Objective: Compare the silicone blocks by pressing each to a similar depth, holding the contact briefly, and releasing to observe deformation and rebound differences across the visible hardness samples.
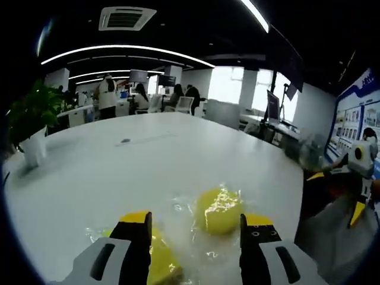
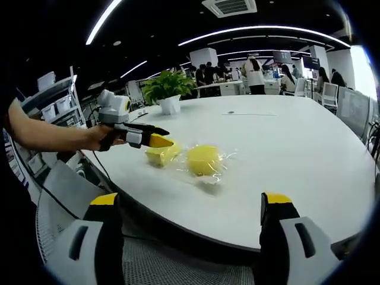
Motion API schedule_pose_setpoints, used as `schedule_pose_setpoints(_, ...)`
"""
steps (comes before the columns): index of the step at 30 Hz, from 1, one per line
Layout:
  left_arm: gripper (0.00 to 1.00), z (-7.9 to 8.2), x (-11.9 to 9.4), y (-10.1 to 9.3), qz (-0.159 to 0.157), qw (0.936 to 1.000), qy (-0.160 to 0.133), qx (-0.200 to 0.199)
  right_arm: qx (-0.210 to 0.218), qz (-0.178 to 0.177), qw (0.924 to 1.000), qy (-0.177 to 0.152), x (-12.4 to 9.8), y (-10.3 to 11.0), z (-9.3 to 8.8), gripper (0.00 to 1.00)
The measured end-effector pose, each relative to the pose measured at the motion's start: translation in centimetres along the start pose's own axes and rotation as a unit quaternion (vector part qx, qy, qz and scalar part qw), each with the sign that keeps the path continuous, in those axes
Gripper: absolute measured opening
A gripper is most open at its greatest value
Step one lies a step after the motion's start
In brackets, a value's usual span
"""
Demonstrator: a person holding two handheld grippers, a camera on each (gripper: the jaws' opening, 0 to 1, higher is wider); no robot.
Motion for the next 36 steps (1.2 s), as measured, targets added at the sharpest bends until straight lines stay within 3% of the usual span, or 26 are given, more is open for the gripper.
schedule_pose_setpoints(6, 0.5, 0.4, 2.8, 0.7, 0.009, 0.9996, 0.021, -0.017, -0.009, -0.005, 0.9999, 0.006, 0.0, 0.0, -0.1, 0.91)
schedule_pose_setpoints(10, 0.49, 0.4, 4.2, 1.4, 0.019, 0.998, 0.027, -0.053, 0.0, -0.008, 1.0, -0.001, 0.0, -0.2, 0.0, 0.91)
schedule_pose_setpoints(13, 0.49, -0.2, 4.9, 1.7, 0.023, 0.9936, 0.049, -0.099, 0.0, -0.01, 0.9999, -0.001, 0.0, -0.2, 0.0, 0.91)
schedule_pose_setpoints(16, 0.41, 0.1, 5.7, 2.3, 0.029, 0.9946, 0.043, -0.09, -0.004, -0.011, 0.9999, 0.004, 0.1, -0.2, -0.1, 0.91)
schedule_pose_setpoints(25, 0.41, 0.2, 7.0, 2.3, 0.027, 0.9903, 0.049, -0.127, -0.007, -0.011, 0.9999, 0.01, 0.1, -0.2, -0.1, 0.91)
schedule_pose_setpoints(30, 0.33, 0.2, 7.2, 2.3, 0.02, 0.989, 0.059, -0.134, -0.009, -0.012, 0.9998, 0.013, 0.2, -0.2, -0.2, 0.91)
schedule_pose_setpoints(33, 0.3, 0.0, 7.7, 2.5, 0.011, 0.982, 0.064, -0.177, -0.01, -0.012, 0.9998, 0.015, 0.2, -0.2, -0.3, 0.91)
schedule_pose_setpoints(36, 0.29, 0.1, 7.6, 2.2, 0.009, 0.9841, 0.064, -0.166, -0.011, -0.013, 0.9997, 0.017, 0.2, -0.2, -0.3, 0.91)
Point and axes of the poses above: the point that each gripper's makers call its tool centre point, and the gripper's own axes: x roughly forward along the fingers, y roughly to its left, z roughly out of its top, the point moved 8 cm from there along -x, roughly backward along the fingers, and after that the axes turned 4 degrees about y, right-handed, at the moved point
